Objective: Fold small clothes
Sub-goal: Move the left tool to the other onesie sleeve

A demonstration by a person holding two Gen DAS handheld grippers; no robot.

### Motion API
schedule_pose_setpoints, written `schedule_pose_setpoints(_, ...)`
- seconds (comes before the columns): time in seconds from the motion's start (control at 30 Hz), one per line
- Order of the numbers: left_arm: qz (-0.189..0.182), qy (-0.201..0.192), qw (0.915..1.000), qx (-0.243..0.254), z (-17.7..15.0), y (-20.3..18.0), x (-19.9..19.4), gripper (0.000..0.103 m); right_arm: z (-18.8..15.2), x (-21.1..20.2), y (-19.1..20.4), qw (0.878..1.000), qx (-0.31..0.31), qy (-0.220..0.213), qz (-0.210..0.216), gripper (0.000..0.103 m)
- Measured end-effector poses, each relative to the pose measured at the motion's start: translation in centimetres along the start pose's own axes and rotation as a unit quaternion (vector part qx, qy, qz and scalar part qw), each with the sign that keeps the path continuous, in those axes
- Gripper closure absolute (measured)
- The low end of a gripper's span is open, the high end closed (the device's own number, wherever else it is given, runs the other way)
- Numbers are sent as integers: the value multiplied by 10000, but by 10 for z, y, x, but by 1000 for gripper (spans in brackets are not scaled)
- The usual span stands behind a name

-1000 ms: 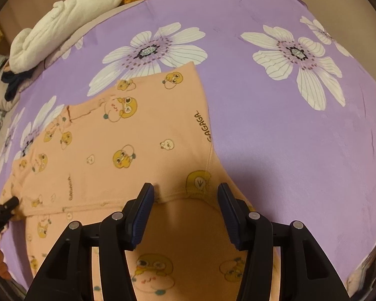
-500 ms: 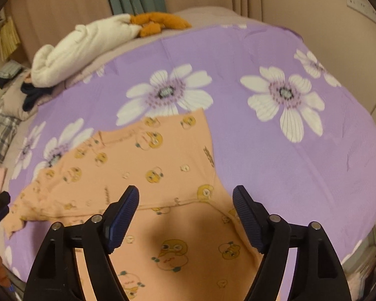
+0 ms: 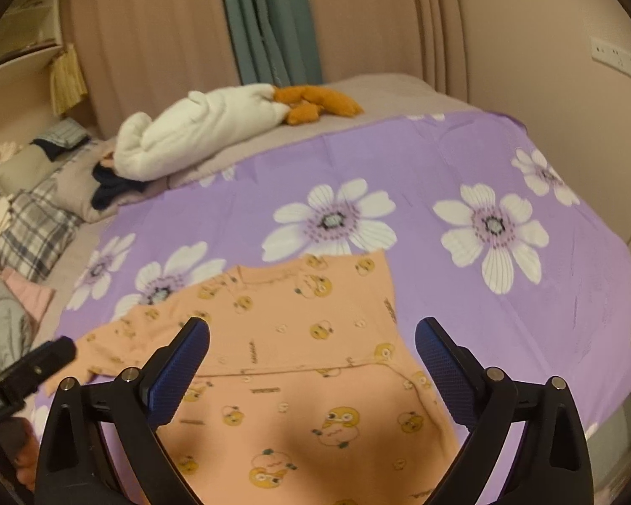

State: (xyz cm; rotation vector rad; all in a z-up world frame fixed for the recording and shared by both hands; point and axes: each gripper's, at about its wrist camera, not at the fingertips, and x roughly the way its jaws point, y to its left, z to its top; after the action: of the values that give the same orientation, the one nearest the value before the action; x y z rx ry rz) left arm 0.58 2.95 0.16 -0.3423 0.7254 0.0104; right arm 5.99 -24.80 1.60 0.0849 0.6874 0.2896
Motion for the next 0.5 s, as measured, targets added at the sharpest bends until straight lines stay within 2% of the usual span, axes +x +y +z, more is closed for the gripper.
schedule_pose_setpoints(0.23,-74,10,10000,-61,-5,-2,-7,0,-4,-9,16,9996,-222,-113,157,5)
schedule_pose_setpoints(0.5,88,123,9998,-164,-12,4,-4,0,-11,-8,31,9984,-399,-51,402,5)
